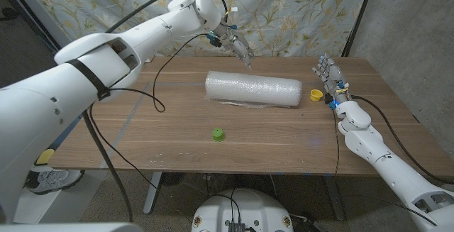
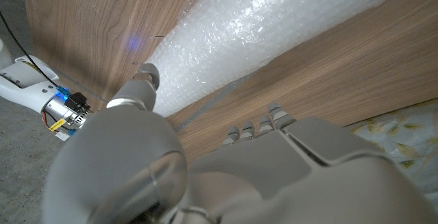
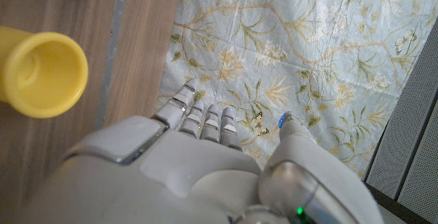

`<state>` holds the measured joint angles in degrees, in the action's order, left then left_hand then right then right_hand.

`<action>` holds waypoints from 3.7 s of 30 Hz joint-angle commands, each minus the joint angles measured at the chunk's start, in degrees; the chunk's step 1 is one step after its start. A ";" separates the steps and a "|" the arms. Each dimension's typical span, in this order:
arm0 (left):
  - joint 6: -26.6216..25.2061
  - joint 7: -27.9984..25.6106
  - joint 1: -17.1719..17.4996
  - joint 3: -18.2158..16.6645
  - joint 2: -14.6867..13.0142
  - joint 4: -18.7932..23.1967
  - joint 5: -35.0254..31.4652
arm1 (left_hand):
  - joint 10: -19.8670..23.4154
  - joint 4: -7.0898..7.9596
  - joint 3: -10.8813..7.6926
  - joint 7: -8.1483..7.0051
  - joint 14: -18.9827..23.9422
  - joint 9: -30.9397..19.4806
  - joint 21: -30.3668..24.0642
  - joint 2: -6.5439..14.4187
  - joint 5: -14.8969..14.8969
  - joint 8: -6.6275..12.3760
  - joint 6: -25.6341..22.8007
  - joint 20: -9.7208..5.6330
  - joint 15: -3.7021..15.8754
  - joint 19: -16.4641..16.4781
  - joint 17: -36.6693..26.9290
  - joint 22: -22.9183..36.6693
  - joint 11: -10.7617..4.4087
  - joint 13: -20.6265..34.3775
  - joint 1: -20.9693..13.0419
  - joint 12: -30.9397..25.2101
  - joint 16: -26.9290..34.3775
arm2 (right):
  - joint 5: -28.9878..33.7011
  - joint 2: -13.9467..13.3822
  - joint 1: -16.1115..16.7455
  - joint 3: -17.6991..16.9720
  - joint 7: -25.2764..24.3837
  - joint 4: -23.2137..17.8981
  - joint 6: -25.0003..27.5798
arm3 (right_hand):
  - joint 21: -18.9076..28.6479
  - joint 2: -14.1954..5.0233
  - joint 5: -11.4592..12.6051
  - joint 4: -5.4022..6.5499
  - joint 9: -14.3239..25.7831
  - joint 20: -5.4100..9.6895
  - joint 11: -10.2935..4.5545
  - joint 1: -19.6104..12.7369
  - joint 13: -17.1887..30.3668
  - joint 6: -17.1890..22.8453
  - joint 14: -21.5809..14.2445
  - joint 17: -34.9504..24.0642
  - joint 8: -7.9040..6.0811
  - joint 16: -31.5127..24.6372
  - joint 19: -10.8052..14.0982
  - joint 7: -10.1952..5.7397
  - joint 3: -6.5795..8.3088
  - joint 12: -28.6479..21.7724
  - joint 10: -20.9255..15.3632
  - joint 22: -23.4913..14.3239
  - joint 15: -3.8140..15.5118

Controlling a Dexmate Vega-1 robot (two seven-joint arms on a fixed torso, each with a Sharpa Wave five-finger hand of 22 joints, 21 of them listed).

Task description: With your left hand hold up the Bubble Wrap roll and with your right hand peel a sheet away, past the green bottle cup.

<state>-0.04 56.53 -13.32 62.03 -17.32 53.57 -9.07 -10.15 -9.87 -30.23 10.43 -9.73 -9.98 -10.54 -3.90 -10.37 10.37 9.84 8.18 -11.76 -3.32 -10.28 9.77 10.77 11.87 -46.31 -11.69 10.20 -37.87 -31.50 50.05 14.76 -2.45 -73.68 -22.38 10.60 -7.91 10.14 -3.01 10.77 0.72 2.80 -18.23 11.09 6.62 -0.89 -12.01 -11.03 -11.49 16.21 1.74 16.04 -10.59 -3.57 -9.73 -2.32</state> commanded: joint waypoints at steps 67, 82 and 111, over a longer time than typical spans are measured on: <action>8.72 -13.23 -6.72 14.96 19.20 -32.66 -3.42 | -8.00 1.20 2.11 -0.17 -6.83 -0.24 -0.03 0.91 -0.62 0.52 9.05 1.37 -0.64 -4.96 -0.28 0.40 1.38 0.43 -2.76 -0.15 0.13 | -0.27 -0.65 -0.33 -0.70 -0.92 1.39 1.27 | 0.03 0.12 0.03 -0.93 0.32 0.02 -0.09 1.00 0.05 -2.00 2.08 -0.12 0.12 0.07 -2.13 -0.17 0.11 -0.23 2.37 -0.09 -0.56; 7.02 -13.11 -6.13 15.39 18.77 -30.75 -1.94 | -8.46 1.53 2.63 -0.13 -7.15 -0.24 -0.07 0.83 -0.56 0.33 9.54 1.80 -0.70 -5.53 -0.31 0.42 1.62 0.45 -2.28 -0.18 0.19 | 0.03 -1.23 -0.18 -0.63 -1.50 0.53 2.33 | -0.03 0.08 0.02 -1.01 0.32 -0.31 0.02 1.11 0.05 -2.40 2.56 -0.12 0.17 0.13 -2.64 -0.14 0.09 -0.20 2.78 -0.09 -0.80; 9.16 -7.32 -6.81 14.02 20.15 -32.61 0.07 | -9.38 2.68 4.78 0.39 -7.88 -0.25 -0.25 -0.11 -1.03 0.11 10.27 2.78 -0.73 -6.56 -0.41 0.48 1.69 0.52 0.58 -0.32 0.31 | -0.35 -2.52 -0.13 -0.58 -1.50 -0.92 5.09 | -0.01 0.00 0.02 -1.14 0.32 -0.61 0.19 1.41 0.04 -3.20 3.50 -0.14 0.23 0.18 -3.45 -0.31 0.05 -0.09 3.95 -0.11 -1.44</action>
<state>7.62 45.85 -19.83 76.48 2.29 21.65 -9.61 -10.14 -7.29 -25.77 10.23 -10.04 -9.98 -10.55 -3.97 -11.03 10.59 10.04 10.75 -12.07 -9.54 -10.54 10.00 11.98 12.12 -46.08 -11.69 10.20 -37.83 -33.39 49.34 14.43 -3.71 -73.80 -18.26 10.36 -7.87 10.14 -3.88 10.77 0.31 2.80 -17.34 11.09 3.55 2.25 -12.01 -10.82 -11.49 13.15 1.32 15.80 -10.59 0.14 -9.73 -3.61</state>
